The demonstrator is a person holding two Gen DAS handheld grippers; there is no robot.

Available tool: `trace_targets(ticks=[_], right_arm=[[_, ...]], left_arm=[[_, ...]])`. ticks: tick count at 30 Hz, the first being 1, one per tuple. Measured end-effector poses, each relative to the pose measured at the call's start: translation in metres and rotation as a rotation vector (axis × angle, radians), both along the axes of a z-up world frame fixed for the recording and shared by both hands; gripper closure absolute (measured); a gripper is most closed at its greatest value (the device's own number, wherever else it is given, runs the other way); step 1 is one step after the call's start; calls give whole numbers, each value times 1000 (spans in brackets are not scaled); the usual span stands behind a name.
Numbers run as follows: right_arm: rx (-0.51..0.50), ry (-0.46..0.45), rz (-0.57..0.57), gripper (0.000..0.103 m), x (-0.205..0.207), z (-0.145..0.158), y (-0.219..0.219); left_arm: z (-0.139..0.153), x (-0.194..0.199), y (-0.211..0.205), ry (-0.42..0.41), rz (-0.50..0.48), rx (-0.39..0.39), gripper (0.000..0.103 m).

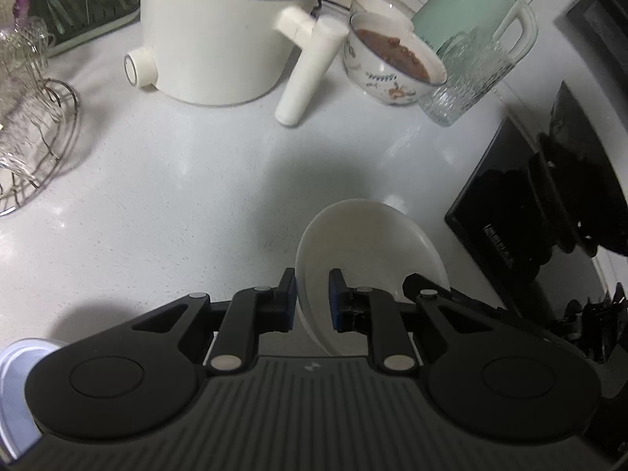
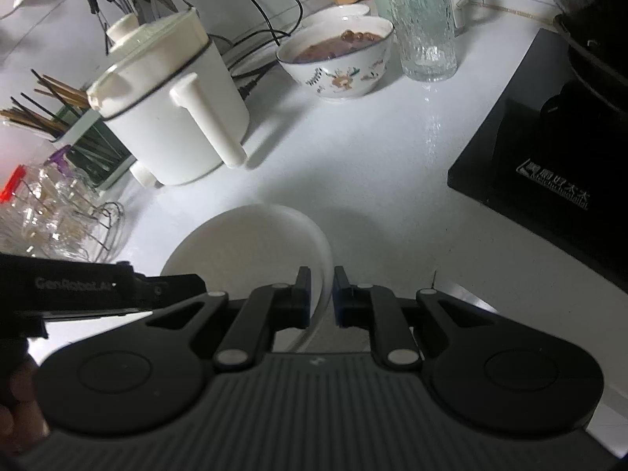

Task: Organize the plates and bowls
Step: 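Close both grippers on the white bowl rim, then lift the white bowl with both grippers and lower it into the light-blue bowls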

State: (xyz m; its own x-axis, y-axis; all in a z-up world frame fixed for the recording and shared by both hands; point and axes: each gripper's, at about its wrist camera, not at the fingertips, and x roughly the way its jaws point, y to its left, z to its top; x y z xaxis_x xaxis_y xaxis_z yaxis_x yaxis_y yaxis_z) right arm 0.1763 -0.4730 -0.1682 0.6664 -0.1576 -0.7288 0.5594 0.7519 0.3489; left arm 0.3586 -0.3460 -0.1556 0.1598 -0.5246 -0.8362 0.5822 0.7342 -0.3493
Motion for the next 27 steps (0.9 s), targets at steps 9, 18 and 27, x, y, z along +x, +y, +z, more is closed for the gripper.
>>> trace_targets(ticks=[9,18,27], right_arm=[[0,-41,-20,89,-7,38,7],[55,-79,-23,89,-13,70,13],[56,-111,6,89,-13,98,28]], left_arm=[[46,-9,14,-48,-15,-28,83],[87,-15,30,-63,7,-26,83],[117,-19,55,-88,40,-48,83]])
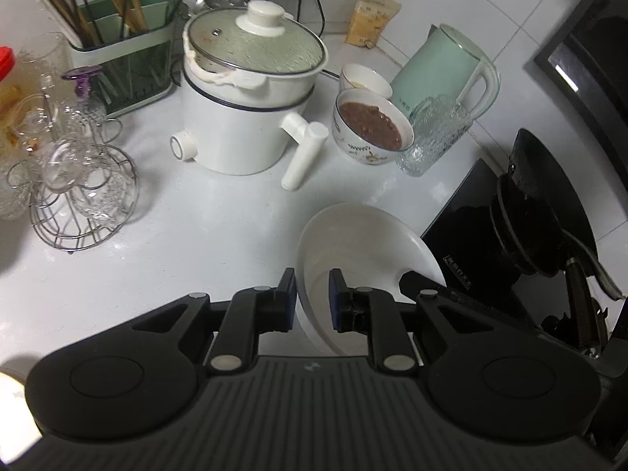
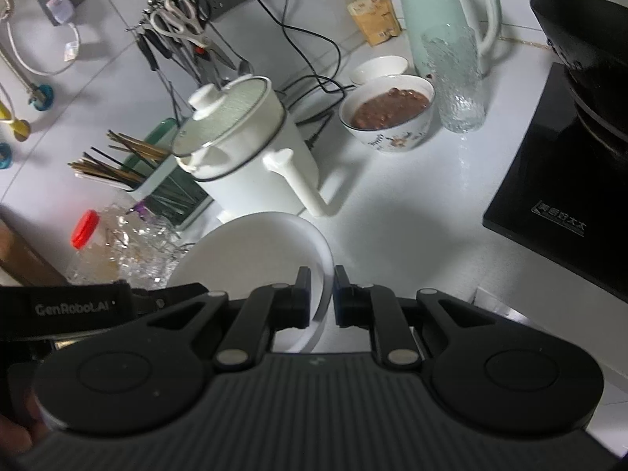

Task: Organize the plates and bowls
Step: 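Lift the white bowl with both grippers and lower it into the light-blue bowls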

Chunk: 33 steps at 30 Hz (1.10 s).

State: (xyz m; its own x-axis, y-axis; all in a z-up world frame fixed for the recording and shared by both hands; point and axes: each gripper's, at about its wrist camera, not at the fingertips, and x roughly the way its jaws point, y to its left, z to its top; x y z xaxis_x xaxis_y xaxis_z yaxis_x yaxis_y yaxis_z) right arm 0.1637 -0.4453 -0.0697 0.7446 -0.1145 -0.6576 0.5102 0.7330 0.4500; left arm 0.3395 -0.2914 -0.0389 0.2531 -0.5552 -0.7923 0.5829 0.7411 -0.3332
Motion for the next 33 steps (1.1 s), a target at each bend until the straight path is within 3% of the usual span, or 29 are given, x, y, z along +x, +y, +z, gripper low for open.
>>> trace_targets(ticks=[17,33], right_arm=[[-19,-78,127,89,17,33,27],[3,-48,377,89,41,25,66]], left_arm=[[30,-6,55,-51,104,-50,83],[4,-24,127,-1,366,-49,83]])
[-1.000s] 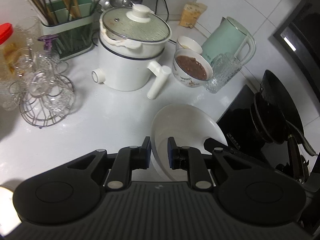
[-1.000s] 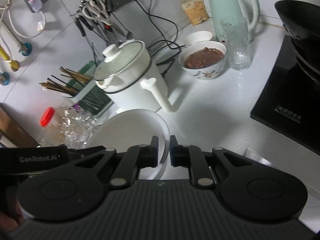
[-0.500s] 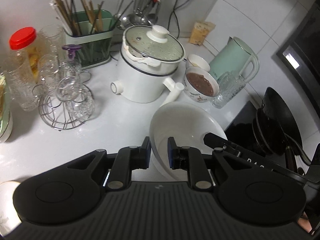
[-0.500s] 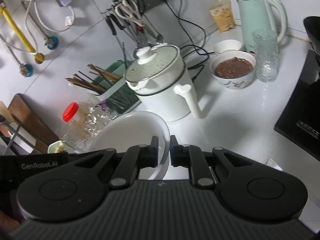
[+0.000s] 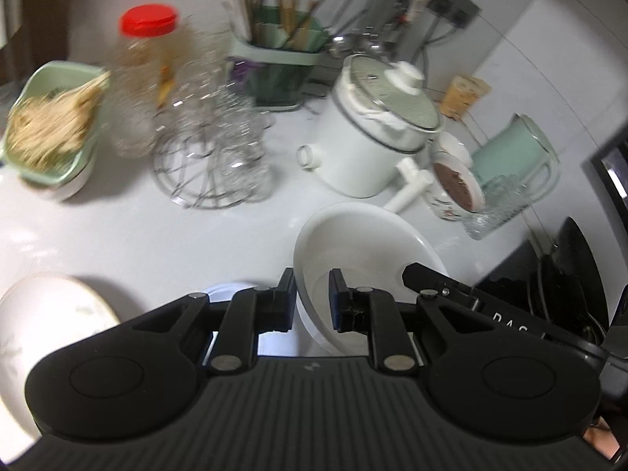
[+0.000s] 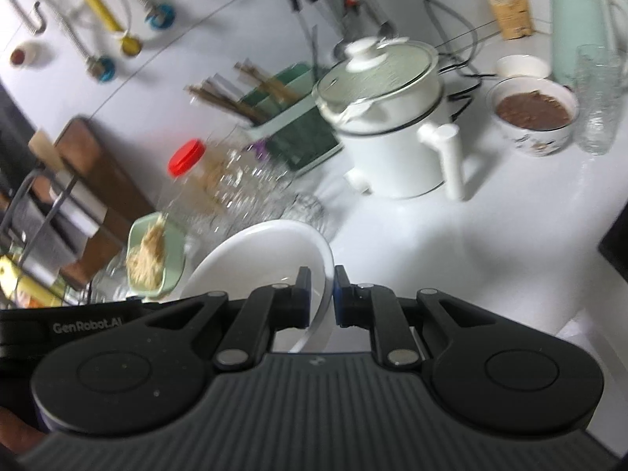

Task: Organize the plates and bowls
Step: 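Lift the white bowl with both grippers and lower it into the light-blue bowls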

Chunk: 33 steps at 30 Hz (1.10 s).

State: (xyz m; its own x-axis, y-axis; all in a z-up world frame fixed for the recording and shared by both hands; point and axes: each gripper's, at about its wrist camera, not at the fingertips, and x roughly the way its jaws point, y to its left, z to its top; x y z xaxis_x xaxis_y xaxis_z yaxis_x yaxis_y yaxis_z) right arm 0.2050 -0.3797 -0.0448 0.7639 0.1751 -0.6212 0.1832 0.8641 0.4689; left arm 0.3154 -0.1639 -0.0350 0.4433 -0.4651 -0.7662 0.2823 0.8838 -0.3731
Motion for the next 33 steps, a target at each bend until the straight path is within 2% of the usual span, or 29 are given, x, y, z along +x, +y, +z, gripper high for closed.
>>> trace_targets(ticks=[10,13,20,23,29,33], right_arm=[[-26,91,163,89,22,-33,35],[-38,114,197,89,27,-45,42],[-58,162,253,87,36,-68,52],[-75,150,297,87,39,-74,59],[-97,167,341,87,44,-86,67],[-147,174,365,86,45,-88,72]], left_arm=[[-48,-11,32,72,142,44,83],[-62,-12,32,74,141,83,83],[-87,-10,38,94,174,97,82],[-93,-9,42,83,195,116,82],[-106,-5,51,106,216,104,82],[-107,-6,53,108,179,95,81]])
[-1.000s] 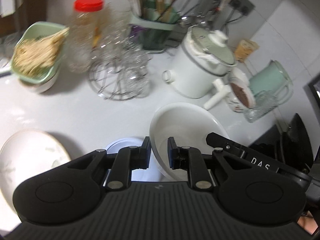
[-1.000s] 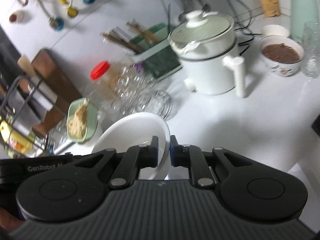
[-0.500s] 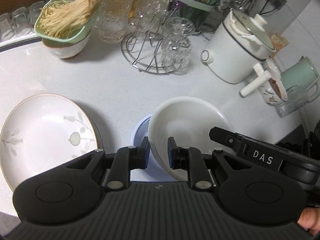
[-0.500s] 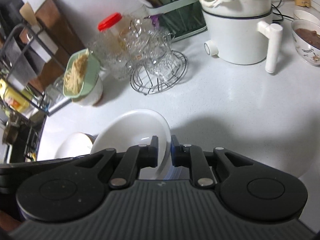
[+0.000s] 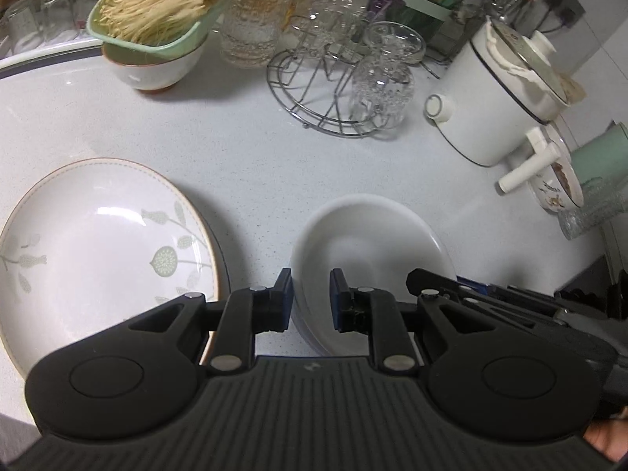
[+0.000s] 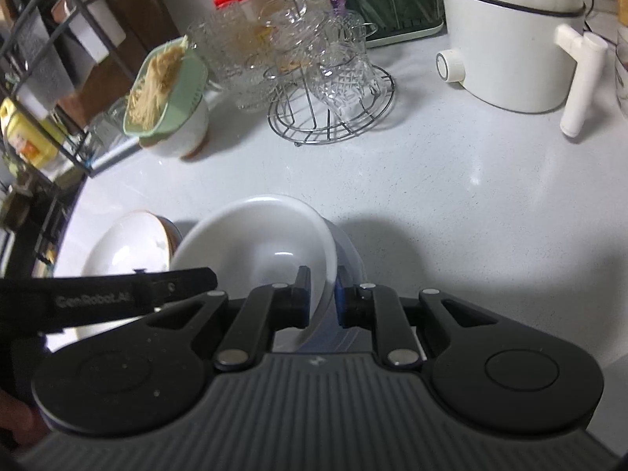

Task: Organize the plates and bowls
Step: 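Lift the white bowl with both grippers and lower it into the light-blue bowls, then open both grippers to release the white bowl, then close both grippers on the rim of the nested bowls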

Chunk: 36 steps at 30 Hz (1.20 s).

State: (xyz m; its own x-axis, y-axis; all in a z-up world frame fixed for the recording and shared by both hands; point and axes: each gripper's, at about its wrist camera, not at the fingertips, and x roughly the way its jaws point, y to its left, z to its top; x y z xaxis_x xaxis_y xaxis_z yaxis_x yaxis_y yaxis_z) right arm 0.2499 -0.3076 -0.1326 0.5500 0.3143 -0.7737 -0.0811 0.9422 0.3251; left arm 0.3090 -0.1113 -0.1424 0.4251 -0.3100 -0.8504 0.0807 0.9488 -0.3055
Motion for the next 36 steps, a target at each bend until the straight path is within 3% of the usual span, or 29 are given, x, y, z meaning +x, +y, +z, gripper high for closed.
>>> trace_targets(ticks=[4,5,6,12,15,17,23,30,33,36], right_arm=[[-1,3,-6,82,-1,4,-2],[9,-5,-16,71,-3,6,-4],[22,-11,-28,61,-4,7,-7],[29,-62,-102,59,-12,13,-18],[44,-61,-139,42,-11,9,-24],[74,-40,-156,42,-8,1,-27],[165,27,-204,44,2,-26,-23],[235,99,-242,64,6,-49,-17],[231,110,-253,78,6,-51,-16],[217,111,-266,82,5,-51,-16]], left_arm=[[1,2,1,7,-48,18,66],[2,3,2,1,-59,32,60],[3,4,2,-5,-68,41,59],[5,13,5,-10,-84,34,57],[4,12,9,-14,-72,29,46],[4,11,10,-27,-60,58,43],[5,10,20,-22,-36,19,42],[4,5,18,-20,-71,40,42],[9,-3,9,-55,-139,99,42],[9,-5,3,-58,-163,115,42]])
